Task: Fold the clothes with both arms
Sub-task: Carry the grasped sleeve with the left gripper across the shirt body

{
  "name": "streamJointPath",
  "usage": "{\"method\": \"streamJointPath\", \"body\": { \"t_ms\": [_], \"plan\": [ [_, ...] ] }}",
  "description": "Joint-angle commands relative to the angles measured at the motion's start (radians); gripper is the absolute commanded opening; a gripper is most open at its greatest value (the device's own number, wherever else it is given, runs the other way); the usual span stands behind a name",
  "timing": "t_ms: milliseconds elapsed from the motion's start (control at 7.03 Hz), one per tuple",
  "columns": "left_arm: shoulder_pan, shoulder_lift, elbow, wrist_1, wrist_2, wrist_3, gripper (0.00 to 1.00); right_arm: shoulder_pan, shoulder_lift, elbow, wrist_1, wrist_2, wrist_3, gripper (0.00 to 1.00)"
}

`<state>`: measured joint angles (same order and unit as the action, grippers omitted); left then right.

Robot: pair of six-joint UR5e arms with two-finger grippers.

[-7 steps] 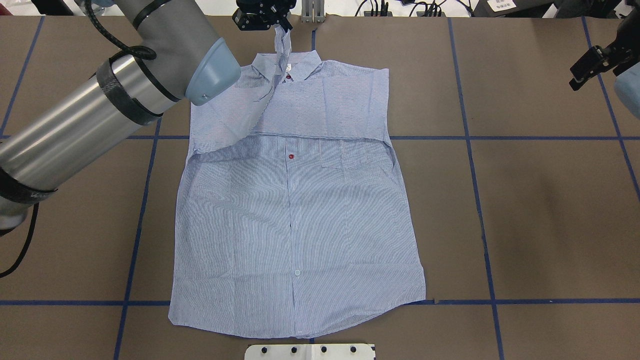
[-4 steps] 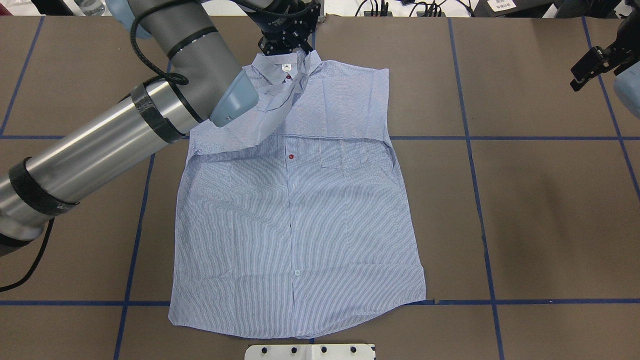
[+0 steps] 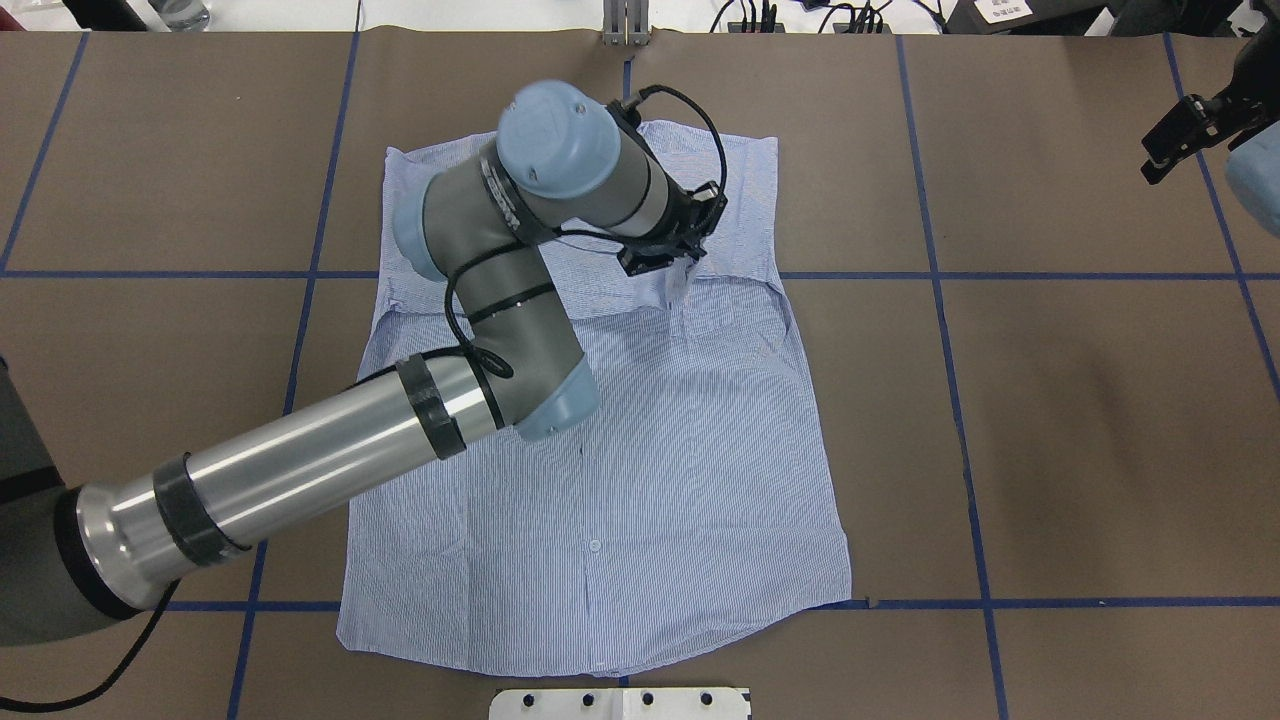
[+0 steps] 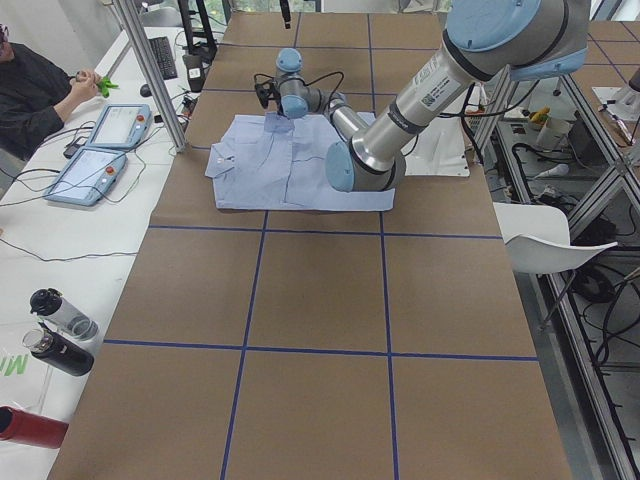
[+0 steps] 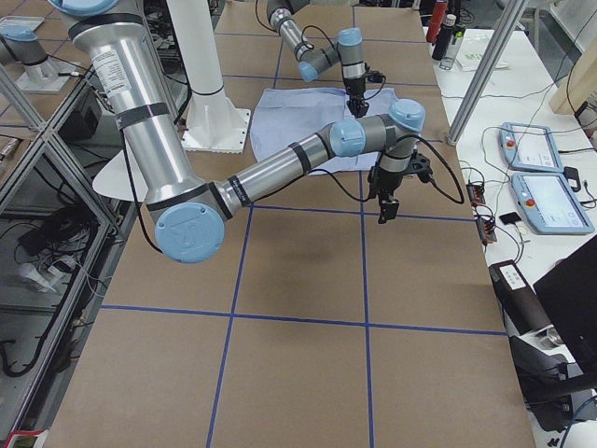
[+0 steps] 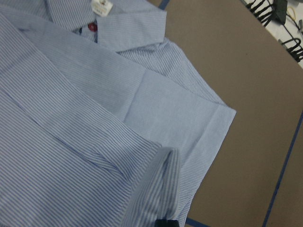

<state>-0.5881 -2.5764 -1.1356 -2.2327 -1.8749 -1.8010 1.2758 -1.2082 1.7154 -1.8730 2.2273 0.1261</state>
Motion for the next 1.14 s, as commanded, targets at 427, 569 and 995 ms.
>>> {"method": "streamJointPath", "body": {
  "t_ms": [427, 569, 995],
  "plan": [
    [0.071, 0.025, 0.022, -0.205, 0.079, 0.012, 1.00, 0.002, -0.004, -0.007, 0.000, 0.047, 0.004, 1.00],
    [0.061, 0.057, -0.019, -0.194, 0.074, 0.012, 1.00, 0.000, -0.002, -0.005, 0.000, 0.102, 0.010, 1.00],
    [-0.015, 0.307, -0.359, 0.015, -0.007, 0.095, 1.00, -0.030, -0.089, 0.018, 0.218, 0.107, 0.147, 1.00]
  ]
}}
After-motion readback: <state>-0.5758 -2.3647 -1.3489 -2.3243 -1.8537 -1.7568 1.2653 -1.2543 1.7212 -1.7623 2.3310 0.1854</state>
